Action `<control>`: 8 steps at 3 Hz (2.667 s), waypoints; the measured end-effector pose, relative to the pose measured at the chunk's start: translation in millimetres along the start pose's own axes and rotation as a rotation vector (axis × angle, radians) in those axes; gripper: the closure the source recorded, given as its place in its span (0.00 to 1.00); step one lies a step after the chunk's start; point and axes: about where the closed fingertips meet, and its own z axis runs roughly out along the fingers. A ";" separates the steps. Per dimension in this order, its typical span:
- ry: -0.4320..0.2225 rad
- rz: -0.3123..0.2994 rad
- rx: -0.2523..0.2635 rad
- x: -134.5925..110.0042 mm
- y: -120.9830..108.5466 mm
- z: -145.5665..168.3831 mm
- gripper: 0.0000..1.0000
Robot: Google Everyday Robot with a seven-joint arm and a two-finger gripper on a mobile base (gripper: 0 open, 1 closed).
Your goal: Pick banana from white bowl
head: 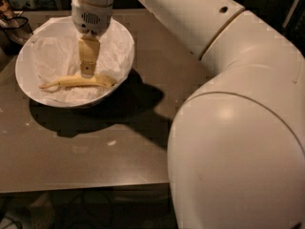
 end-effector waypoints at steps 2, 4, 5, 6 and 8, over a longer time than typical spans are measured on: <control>-0.009 0.037 -0.041 -10.3 -5.2 18.3 0.33; -0.011 0.077 -0.082 -8.0 -10.1 40.3 0.36; -0.014 0.092 -0.100 -5.9 -9.3 48.4 0.37; -0.014 0.097 -0.111 -5.3 -9.0 53.4 0.38; -0.012 0.104 -0.129 -2.2 -10.7 63.3 0.40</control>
Offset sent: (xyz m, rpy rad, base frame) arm -0.0065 0.0050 -0.0220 -0.0583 0.1294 -0.0209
